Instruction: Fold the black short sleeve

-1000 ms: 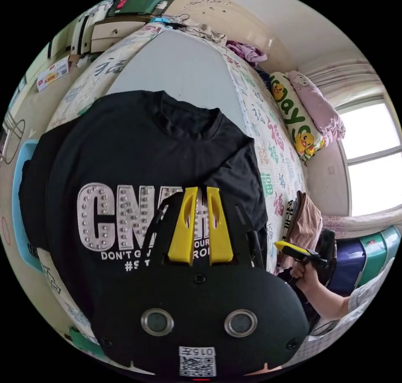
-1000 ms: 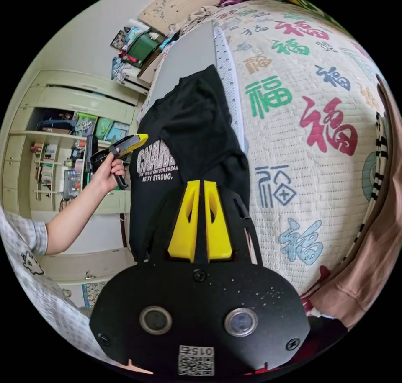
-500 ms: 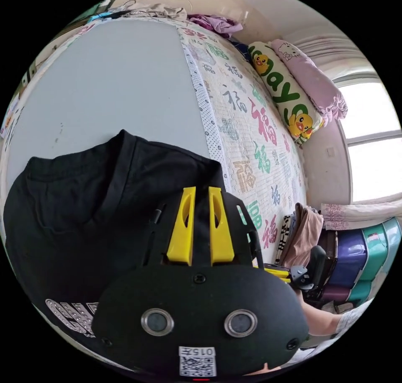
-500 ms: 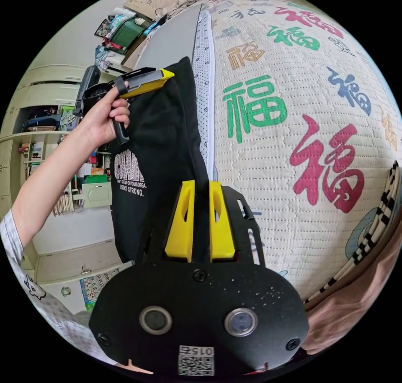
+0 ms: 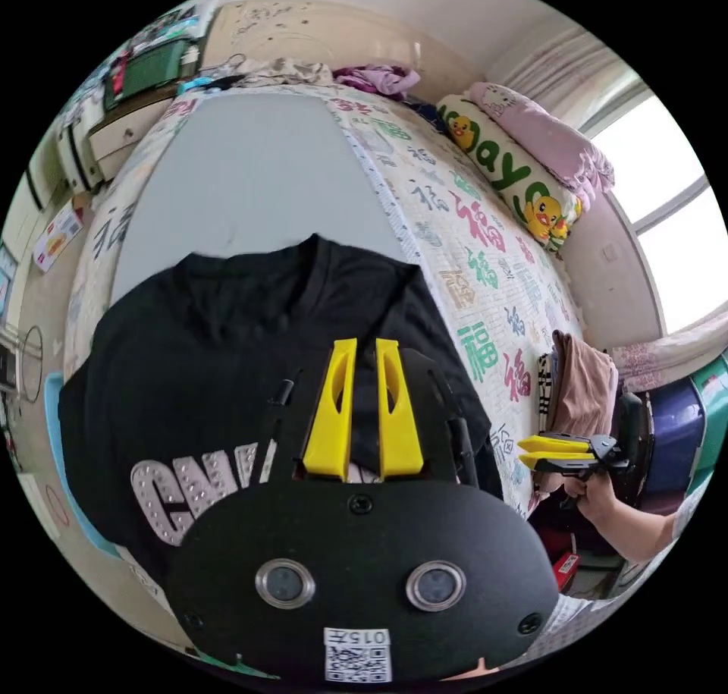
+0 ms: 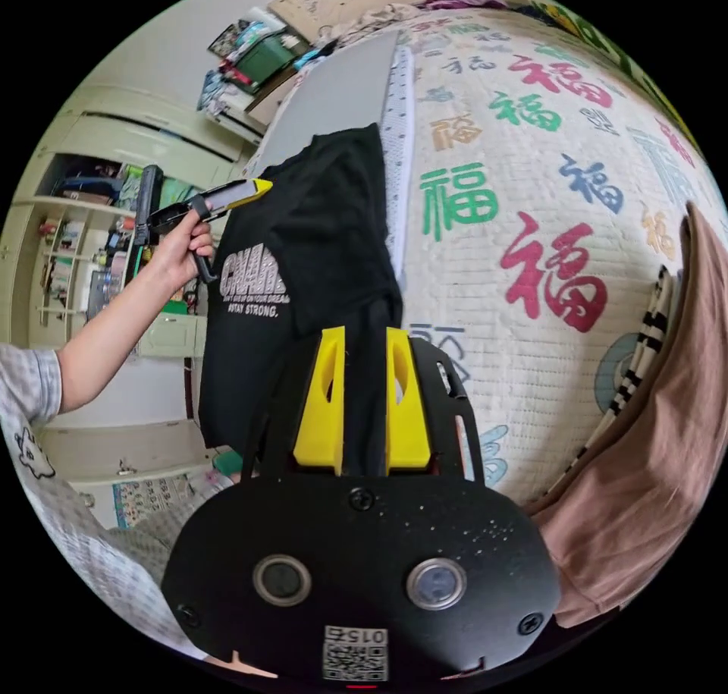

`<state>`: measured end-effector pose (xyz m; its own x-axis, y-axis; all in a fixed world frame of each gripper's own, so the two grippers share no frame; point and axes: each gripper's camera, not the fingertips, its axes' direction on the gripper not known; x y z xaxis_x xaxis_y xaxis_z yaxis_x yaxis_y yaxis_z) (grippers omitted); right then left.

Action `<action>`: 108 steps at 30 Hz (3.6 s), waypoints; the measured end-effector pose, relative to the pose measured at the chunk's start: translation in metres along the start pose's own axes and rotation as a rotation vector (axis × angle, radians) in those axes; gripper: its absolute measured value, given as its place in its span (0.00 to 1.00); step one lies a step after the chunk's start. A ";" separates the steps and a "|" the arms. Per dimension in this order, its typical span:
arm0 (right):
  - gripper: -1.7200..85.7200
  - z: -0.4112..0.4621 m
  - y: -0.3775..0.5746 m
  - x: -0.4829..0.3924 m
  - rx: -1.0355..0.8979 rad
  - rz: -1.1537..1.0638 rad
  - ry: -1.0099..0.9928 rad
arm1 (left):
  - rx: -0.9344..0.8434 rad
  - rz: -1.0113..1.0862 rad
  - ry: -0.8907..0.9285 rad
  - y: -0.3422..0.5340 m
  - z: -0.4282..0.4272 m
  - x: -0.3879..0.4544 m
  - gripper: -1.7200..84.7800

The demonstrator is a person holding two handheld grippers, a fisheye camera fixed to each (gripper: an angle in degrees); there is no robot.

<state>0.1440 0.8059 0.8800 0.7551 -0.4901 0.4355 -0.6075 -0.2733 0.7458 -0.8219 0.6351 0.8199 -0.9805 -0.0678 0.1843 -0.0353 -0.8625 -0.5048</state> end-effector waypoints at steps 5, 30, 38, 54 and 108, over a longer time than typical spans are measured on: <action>0.13 0.058 -0.001 -0.054 -0.035 -0.177 0.009 | -0.100 -0.069 0.007 0.047 0.017 -0.033 0.10; 0.08 0.238 -0.025 -0.040 -0.353 -0.312 0.283 | 0.262 -0.475 0.147 0.234 -0.021 -0.175 0.03; 0.07 0.304 -0.107 -0.156 -0.234 -0.553 0.202 | 0.393 -1.101 0.154 0.427 -0.050 -0.346 0.12; 0.11 0.556 -0.276 -0.375 -0.473 -0.870 0.213 | 0.437 -0.967 0.554 0.454 -0.004 -0.363 0.01; 0.05 0.494 -0.320 -0.125 -0.372 -0.366 0.055 | 0.232 -0.853 0.421 0.375 0.080 -0.277 0.05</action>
<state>0.1218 0.5456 0.3379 0.9193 -0.3710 0.1312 -0.1804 -0.1011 0.9784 -0.5485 0.2905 0.6472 -0.6342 0.7698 0.0721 -0.7695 -0.6194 -0.1555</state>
